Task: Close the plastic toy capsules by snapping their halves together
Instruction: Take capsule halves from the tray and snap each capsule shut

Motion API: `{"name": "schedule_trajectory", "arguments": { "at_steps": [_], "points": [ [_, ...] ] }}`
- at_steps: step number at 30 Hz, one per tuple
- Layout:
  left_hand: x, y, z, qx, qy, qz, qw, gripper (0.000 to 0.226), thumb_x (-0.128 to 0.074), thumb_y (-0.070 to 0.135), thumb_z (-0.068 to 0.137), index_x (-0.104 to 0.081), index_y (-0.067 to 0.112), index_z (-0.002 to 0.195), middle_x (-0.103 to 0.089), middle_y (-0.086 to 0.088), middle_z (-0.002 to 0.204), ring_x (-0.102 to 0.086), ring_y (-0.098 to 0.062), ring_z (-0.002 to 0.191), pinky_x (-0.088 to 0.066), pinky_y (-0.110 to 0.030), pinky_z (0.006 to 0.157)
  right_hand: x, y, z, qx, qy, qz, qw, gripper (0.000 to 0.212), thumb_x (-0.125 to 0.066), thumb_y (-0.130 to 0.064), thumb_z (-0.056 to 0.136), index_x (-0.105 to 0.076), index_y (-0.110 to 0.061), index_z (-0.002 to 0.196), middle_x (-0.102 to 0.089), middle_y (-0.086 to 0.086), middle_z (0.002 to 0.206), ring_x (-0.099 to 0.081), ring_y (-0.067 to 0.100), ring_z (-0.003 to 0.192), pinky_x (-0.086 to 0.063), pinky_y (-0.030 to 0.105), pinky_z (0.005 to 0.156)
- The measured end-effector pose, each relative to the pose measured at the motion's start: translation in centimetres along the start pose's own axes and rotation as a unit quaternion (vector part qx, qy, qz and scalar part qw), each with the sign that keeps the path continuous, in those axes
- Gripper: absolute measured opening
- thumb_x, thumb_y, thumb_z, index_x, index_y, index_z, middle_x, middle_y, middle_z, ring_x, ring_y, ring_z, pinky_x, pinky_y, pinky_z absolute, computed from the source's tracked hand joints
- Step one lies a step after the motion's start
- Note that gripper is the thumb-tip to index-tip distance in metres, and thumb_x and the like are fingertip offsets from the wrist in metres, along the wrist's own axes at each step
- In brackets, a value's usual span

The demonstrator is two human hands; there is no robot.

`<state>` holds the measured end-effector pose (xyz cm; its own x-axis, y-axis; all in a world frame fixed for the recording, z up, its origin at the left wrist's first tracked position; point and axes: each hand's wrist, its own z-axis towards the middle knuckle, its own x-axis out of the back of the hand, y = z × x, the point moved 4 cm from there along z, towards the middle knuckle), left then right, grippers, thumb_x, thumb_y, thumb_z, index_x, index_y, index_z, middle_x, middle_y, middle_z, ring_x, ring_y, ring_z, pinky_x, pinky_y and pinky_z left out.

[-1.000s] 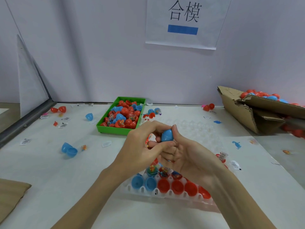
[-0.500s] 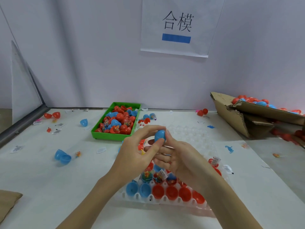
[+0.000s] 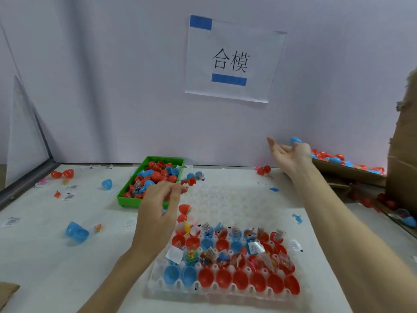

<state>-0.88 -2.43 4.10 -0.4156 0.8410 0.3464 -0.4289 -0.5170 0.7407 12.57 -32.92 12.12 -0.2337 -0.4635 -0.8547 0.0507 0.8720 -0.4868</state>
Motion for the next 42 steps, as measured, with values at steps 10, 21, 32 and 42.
{"name": "schedule_trajectory", "arguments": {
  "at_steps": [10,21,32,42],
  "points": [
    [-0.5,-2.9,0.1,0.021,-0.075,0.211,0.974,0.007,-0.066,0.015,0.100,-0.070,0.018,0.105,-0.058,0.009,0.097,-0.051,-0.014,0.101,-0.040,-0.024,0.086,2.1,12.5,-3.9,0.145,-0.219,-0.775,0.575,0.018,-0.062,-0.017,0.101,-0.078,-0.023,0.102,-0.076,-0.007,0.094,-0.070,0.007,0.080,-0.051,0.015,0.065],
    [-1.3,-3.5,0.2,0.089,-0.205,0.127,0.966,0.022,-0.065,0.042,0.100,-0.076,0.025,0.094,-0.070,0.017,0.077,-0.062,0.000,0.075,-0.042,-0.014,0.066,1.0,16.1,-7.0,0.156,-0.294,-0.843,0.423,0.019,-0.062,-0.015,0.101,-0.078,-0.021,0.110,-0.075,0.001,0.107,-0.065,0.009,0.085,-0.053,0.019,0.079],
    [-1.2,-3.9,0.3,0.031,-0.188,0.182,0.965,0.027,-0.060,0.013,0.104,-0.074,0.027,0.122,-0.065,0.008,0.115,-0.055,-0.010,0.108,-0.049,-0.028,0.098,0.8,17.9,-6.8,0.153,-0.314,-0.848,0.398,0.036,-0.060,-0.008,0.102,-0.068,-0.027,0.131,-0.072,0.005,0.117,-0.059,0.010,0.089,-0.051,0.024,0.087],
    [-1.1,-4.5,0.8,0.035,-0.186,0.172,0.967,0.023,-0.066,0.016,0.101,-0.078,0.018,0.120,-0.068,0.006,0.108,-0.060,-0.011,0.100,-0.053,-0.027,0.091,-0.5,19.8,-4.2,0.140,-0.371,-0.857,0.329,0.025,-0.076,-0.022,0.092,-0.077,-0.022,0.118,-0.076,0.005,0.099,-0.057,0.002,0.068,-0.053,0.019,0.072]
  ]
}}
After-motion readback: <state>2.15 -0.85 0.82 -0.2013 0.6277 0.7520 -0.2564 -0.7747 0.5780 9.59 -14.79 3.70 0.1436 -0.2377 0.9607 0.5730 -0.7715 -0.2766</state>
